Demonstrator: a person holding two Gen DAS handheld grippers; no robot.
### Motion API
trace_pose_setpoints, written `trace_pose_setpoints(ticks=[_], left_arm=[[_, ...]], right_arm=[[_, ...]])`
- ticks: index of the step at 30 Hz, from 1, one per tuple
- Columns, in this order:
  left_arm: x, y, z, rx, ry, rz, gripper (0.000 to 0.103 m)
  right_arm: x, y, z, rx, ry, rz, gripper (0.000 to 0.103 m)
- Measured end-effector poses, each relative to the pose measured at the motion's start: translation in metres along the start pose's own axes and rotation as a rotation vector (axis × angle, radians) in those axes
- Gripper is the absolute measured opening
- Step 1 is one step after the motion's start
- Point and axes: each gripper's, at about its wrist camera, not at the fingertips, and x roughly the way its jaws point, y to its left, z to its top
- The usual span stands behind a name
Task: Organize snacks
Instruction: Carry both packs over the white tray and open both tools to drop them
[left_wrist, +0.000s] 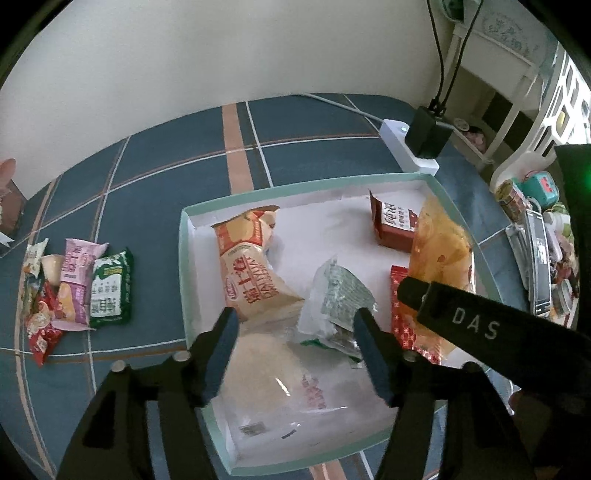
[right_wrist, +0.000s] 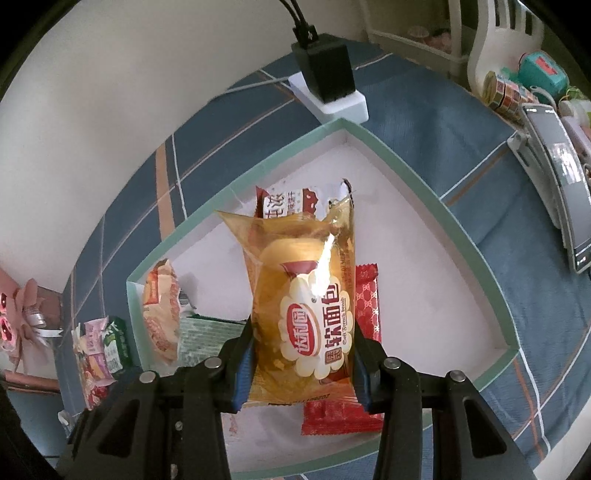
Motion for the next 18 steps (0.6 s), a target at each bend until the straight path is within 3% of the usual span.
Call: trace_pose_setpoints(ticks=[2, 3, 11, 18], left_arm=[[-0.002, 0.001, 0.000, 0.001, -0.002, 0.008, 0.076], [-0.003, 0.002, 0.000, 0.000, -0.001, 0.010, 0.076], [-0.005, 0.013, -0.001, -0.038, 0.044, 0.068, 0.076], [-0.009, 0.051, -0.002, -0.204, 0.058, 0.107, 0.076]], right_arm=[[0.001, -0.001, 0.000, 0.009, 0.004, 0.004, 0.070], [0.000, -0.002, 0.001, 0.007, 0.001, 0.003, 0.072], [-0.004, -0.004, 0.003, -0.006, -0.007, -0.009, 0.085], [-0.002, 0.002, 0.004, -0.034, -0.010, -0.018, 0.093]])
